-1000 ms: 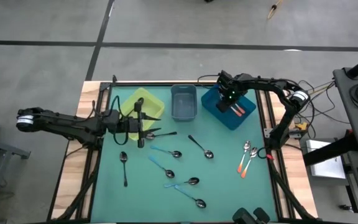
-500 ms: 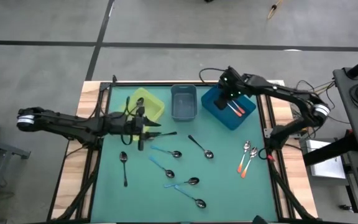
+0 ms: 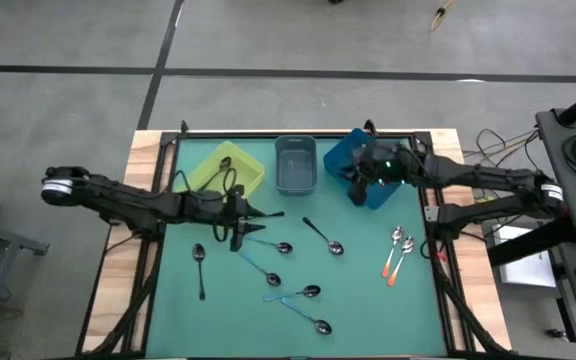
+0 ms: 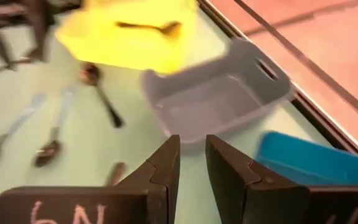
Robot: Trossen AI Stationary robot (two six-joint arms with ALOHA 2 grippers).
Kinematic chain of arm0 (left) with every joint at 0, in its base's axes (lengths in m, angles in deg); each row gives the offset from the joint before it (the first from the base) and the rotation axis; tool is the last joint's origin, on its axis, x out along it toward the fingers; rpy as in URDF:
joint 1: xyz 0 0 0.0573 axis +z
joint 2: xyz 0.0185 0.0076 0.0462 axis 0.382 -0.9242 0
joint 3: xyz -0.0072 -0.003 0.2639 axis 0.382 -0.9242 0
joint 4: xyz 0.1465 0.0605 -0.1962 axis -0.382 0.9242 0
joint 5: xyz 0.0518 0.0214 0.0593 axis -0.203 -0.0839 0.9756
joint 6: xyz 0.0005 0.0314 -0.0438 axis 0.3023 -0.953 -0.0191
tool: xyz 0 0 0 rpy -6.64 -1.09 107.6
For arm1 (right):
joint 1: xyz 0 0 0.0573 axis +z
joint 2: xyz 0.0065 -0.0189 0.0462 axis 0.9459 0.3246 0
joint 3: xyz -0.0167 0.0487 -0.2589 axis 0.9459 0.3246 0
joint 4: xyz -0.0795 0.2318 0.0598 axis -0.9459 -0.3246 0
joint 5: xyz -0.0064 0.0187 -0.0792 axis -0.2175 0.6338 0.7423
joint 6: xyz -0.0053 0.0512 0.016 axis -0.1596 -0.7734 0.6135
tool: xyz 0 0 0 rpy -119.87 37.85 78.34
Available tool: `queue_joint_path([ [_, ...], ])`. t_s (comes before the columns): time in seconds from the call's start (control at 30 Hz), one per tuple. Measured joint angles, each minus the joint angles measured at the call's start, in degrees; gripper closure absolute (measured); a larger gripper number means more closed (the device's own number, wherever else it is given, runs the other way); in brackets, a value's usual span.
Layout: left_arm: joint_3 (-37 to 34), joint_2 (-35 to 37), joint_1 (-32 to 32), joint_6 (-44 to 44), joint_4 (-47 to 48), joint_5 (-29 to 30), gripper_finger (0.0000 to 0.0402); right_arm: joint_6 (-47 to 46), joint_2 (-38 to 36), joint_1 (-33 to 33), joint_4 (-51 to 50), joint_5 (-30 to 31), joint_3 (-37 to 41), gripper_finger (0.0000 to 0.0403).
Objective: Sort silverware by color (type)
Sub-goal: Put the blue spoon into the dark blue bin
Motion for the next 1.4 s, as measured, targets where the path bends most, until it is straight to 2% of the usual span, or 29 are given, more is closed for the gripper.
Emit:
queue_joint_path([
  [0.17,3.2,-4.7,-1.6,0.0,2.2,0.0,0.0256,0.0,-2.4,5.6,6.6,0.0,4.6,0.0335],
  [0.5,7.2,-14.3,-3.6,0.5,6.8,0.0,0.0256,1.6,-2.3,13.0,15.5,0.0,9.2,0.0335],
  [0.73,10.3,-21.2,-4.7,1.6,8.3,0.0,0.0256,2.7,-2.4,17.3,15.5,0.0,9.7,0.0335],
  [1.0,15.4,-28.3,-4.7,0.5,17.1,0.1,0.0256,4.1,-2.4,20.9,15.5,0.0,10.0,0.0335],
  [1.27,16.5,-30.2,-4.8,0.5,18.3,1.6,0.0257,4.5,-2.4,20.9,15.5,0.1,10.0,0.0335],
  [1.4,16.5,-30.2,-4.8,0.5,18.4,2.4,0.0278,4.5,-2.4,20.9,15.4,0.0,10.0,0.0335],
])
